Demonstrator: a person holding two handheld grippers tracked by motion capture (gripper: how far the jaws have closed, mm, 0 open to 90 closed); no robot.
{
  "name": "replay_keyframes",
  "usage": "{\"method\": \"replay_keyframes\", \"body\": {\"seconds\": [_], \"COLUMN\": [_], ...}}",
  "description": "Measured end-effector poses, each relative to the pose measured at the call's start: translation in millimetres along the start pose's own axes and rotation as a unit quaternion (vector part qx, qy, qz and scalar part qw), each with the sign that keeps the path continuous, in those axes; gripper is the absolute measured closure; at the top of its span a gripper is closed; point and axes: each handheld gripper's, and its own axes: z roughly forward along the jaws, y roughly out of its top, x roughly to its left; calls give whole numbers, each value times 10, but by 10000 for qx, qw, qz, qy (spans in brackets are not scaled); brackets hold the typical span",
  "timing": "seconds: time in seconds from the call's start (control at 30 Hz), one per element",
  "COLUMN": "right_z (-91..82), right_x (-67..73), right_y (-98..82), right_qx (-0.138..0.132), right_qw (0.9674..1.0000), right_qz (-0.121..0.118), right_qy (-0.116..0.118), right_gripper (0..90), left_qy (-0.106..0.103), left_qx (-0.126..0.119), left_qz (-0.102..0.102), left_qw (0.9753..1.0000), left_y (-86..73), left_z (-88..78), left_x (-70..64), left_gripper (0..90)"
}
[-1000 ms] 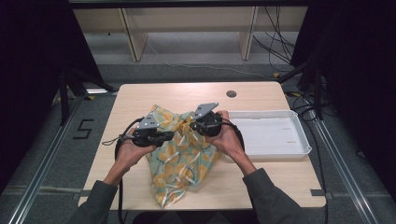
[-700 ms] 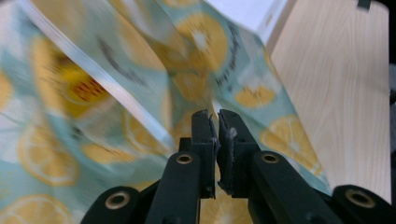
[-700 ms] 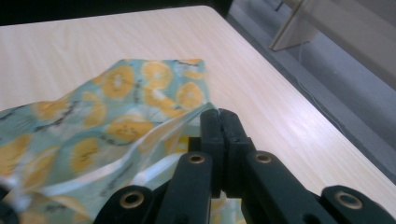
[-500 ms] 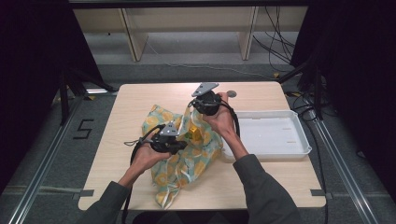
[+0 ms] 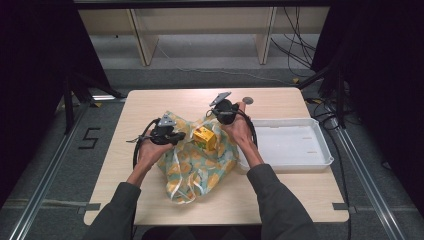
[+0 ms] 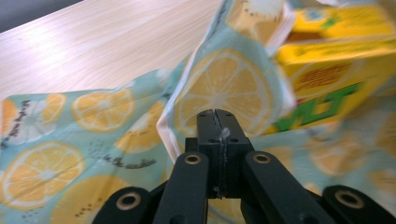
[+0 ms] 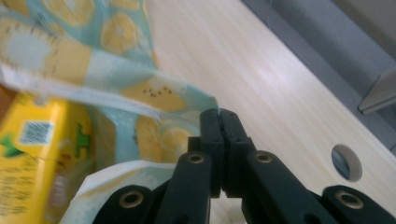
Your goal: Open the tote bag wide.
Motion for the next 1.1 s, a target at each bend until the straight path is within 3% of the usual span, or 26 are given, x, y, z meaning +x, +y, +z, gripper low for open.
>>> {"method": "replay_keyframes", "body": {"seconds": [0.1,0.17,0.3,0.4,0.5,0.57,0.6,0.7,0.77,0.8,0.9,0.97,1.07,1.1], "right_z": [93,137,226,247,230,142,85,-156,-346,-465,-615,-574,-383,-299], "right_x": [54,87,132,142,110,90,66,85,132,183,333,402,378,347], "right_y": [-67,-122,-247,-310,-349,-337,-328,-283,-279,-294,-375,-476,-586,-613], "right_qx": [200,331,598,636,694,486,310,-132,-474,-540,-518,-379,-255,-100], "right_qw": [9997,9994,9978,9974,9969,9978,9988,9981,9967,9959,9970,9978,9983,9980], "right_qz": [-120,-98,-32,75,183,381,335,552,607,597,240,224,346,376], "right_qy": [86,100,269,342,336,257,193,220,264,422,520,504,394,503], "right_gripper": [899,896,852,833,734,664,639,568,570,599,644,685,771,795], "left_qy": [-27,-32,-74,-112,-141,-135,-169,-162,-119,-134,-153,-144,-134,-139], "left_qx": [142,281,380,423,458,419,448,448,420,447,455,471,508,518], "left_qz": [-87,28,-39,-57,-3,-76,-84,-39,-118,-94,-83,-91,-67,-111], "left_qw": [9999,9996,9992,9990,9989,9990,9988,9989,9990,9989,9988,9987,9986,9985], "left_y": [-87,-145,-205,-225,-228,-234,-235,-231,-238,-240,-237,-243,-254,-258], "left_z": [78,122,180,210,221,232,233,225,224,220,236,249,247,246], "left_x": [30,26,2,-9,-3,-7,-7,-7,-12,-9,-2,-12,-20,-12], "left_gripper": [893,893,893,893,893,893,892,893,893,893,893,893,893,893]}}
